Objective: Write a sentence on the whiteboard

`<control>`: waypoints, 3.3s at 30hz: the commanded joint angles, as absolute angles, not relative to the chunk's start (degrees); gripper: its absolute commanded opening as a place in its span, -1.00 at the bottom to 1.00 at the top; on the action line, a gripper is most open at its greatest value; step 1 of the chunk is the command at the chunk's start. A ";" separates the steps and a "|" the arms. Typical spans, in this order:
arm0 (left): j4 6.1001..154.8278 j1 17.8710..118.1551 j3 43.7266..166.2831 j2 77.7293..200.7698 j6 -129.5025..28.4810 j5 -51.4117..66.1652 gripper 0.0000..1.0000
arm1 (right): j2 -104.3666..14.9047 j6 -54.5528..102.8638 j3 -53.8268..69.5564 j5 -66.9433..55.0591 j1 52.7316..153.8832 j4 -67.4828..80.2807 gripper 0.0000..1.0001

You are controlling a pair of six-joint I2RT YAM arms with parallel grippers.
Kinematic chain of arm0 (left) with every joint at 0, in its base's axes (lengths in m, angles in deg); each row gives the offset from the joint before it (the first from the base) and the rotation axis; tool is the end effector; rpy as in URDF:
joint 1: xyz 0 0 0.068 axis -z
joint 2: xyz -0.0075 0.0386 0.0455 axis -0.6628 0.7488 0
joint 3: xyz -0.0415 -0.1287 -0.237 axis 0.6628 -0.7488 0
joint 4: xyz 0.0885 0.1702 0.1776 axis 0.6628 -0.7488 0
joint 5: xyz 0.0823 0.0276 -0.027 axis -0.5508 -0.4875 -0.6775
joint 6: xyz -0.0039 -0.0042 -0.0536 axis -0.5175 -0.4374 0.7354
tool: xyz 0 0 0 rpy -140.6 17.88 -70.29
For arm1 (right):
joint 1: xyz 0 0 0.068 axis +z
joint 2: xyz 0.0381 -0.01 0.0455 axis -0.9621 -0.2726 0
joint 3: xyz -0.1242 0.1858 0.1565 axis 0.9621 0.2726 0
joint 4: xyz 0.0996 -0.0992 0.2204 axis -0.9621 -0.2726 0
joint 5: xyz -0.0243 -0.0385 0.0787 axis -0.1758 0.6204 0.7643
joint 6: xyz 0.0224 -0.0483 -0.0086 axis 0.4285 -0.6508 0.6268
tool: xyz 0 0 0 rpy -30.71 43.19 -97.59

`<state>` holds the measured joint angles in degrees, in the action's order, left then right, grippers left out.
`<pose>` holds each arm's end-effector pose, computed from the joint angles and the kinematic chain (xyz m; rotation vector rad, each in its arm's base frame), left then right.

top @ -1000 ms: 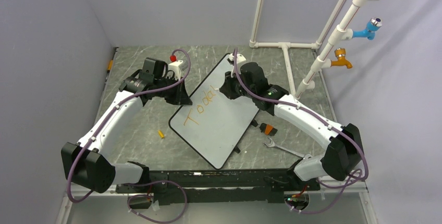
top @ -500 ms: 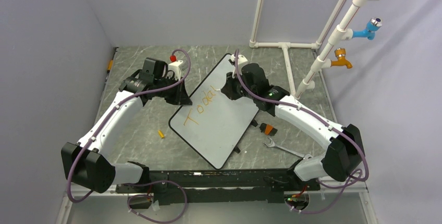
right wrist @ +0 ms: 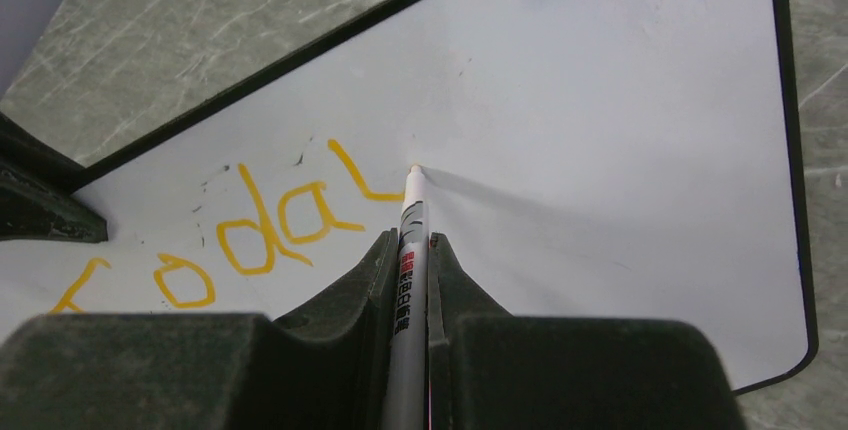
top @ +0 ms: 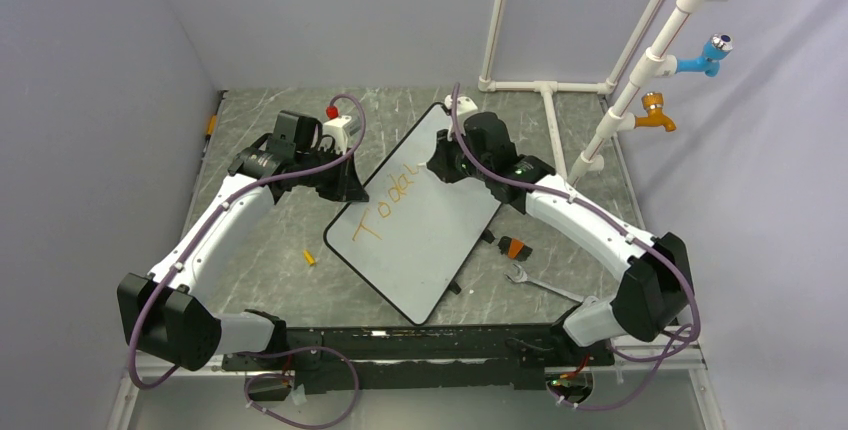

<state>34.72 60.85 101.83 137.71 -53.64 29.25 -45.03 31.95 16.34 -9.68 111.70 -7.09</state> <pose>0.2443 -0.1047 0.3276 0.4769 2.3946 -0.8558 0.2596 0.2024 0.3206 -0.4641 2.0730 0.6224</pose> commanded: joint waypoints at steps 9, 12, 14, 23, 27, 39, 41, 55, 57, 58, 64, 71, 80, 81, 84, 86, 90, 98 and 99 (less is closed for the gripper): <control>37.72 61.19 102.45 137.24 -59.54 21.91 -1.00 | -49.24 30.98 9.68 -9.99 111.34 -7.46 -1.00; 37.74 61.21 102.45 137.25 -59.53 21.88 -1.00 | -49.89 31.05 8.72 -9.68 111.27 -7.42 -1.00; 37.75 61.28 102.49 137.15 -59.52 21.95 -1.00 | -50.22 31.13 8.02 -9.42 111.20 -7.50 -1.00; 37.75 61.37 102.45 137.16 -59.50 21.81 -1.00 | -50.78 31.58 6.99 -8.54 111.31 -7.24 -1.00; 37.74 61.42 102.44 137.08 -59.49 21.86 -1.00 | -50.43 31.64 8.06 -8.38 111.27 -7.41 -1.00; 37.75 61.55 102.44 136.89 -59.45 21.65 -1.00 | -47.51 32.62 14.95 -8.36 111.22 -6.86 -1.00; 37.79 61.54 102.46 136.88 -59.45 21.68 -1.00 | -47.03 32.72 16.18 -8.51 111.25 -6.68 -1.00; 37.82 61.53 102.45 136.72 -59.36 22.07 -1.00 | -44.18 33.43 21.91 -8.44 111.28 -6.25 -1.00; 37.79 61.55 102.46 136.72 -59.31 22.00 -1.00 | -43.72 33.35 22.49 -8.54 111.33 -6.43 -1.00; 37.80 61.55 102.45 136.71 -59.29 22.04 -1.00 | -43.53 33.33 22.69 -8.57 111.35 -6.53 -1.00; 37.84 61.55 102.46 136.70 -59.34 21.99 -1.00 | -41.94 33.56 24.35 -8.51 111.37 -7.03 -1.00; 37.82 61.55 102.45 136.71 -59.32 22.03 -1.00 | -40.11 33.95 25.36 -7.73 111.52 -8.06 -1.00; 37.81 61.55 102.46 136.62 -59.34 21.95 -1.00 | -39.04 34.86 25.03 -4.89 111.92 -8.32 -1.00; 37.84 61.55 102.46 136.62 -59.35 21.91 -1.00 | -39.04 34.91 24.79 -4.61 111.97 -8.24 -1.00; 37.84 61.55 102.45 136.70 -59.33 21.92 -1.00 | -39.33 35.17 23.93 -3.98 112.22 -8.12 -1.00; 37.79 61.55 102.47 136.62 -59.34 21.88 -1.00 | -39.69 35.16 23.25 -3.78 112.32 -8.21 -1.00; 37.80 61.55 102.45 136.64 -59.41 21.79 -1.00 | -40.31 35.17 21.31 -3.82 112.46 -8.22 -1.00; 37.73 61.55 102.55 136.73 -59.44 21.71 -1.00 | -40.13 33.80 15.27 -4.54 112.41 -10.68 -1.00; 37.80 61.55 102.46 136.63 -59.34 21.70 -1.00 | -39.69 33.71 14.62 -4.58 112.41 -11.00 -1.00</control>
